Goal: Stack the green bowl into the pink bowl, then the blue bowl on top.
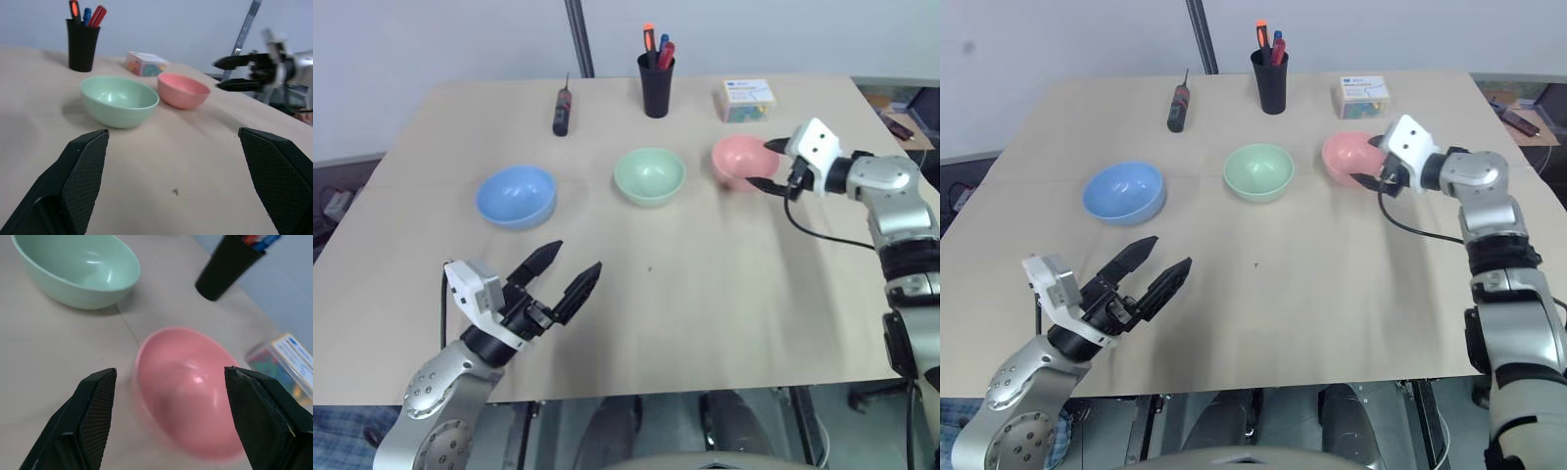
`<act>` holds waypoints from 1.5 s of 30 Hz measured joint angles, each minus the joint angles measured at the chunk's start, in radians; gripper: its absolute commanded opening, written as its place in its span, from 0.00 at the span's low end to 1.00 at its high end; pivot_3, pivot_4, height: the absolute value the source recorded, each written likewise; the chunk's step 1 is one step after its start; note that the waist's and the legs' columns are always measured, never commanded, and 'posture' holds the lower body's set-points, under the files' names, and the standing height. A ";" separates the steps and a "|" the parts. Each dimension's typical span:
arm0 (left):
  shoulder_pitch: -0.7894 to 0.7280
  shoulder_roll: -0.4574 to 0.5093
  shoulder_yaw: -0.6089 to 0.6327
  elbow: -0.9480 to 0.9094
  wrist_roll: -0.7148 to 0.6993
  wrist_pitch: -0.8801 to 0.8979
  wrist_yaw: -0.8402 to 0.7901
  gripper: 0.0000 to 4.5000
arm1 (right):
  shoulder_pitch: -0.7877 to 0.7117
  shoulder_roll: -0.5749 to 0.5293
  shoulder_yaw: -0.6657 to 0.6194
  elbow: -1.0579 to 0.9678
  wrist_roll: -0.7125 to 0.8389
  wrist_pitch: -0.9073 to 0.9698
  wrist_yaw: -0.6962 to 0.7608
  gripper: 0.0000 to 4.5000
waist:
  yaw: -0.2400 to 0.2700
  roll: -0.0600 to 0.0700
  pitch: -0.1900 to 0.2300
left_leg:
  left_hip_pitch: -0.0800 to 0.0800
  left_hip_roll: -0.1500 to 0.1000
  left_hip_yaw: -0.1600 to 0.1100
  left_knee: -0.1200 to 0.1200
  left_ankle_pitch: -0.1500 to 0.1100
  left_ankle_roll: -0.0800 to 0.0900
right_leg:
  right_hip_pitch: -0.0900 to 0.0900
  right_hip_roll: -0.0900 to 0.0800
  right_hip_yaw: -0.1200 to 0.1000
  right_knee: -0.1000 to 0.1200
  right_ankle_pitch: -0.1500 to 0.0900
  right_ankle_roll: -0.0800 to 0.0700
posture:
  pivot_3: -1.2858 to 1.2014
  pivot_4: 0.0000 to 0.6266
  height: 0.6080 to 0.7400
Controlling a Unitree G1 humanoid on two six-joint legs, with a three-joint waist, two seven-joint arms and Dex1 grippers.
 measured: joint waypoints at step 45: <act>-0.043 0.063 -0.045 0.073 0.056 -0.042 -0.048 1.00 | 0.357 -0.122 0.124 -0.853 0.122 0.338 0.485 0.01 | -0.002 0.002 0.001 | 0.000 0.001 -0.006 -0.002 0.000 0.000 | -0.002 0.000 0.000 0.001 0.000 0.000 | 0.52 0.24 1.00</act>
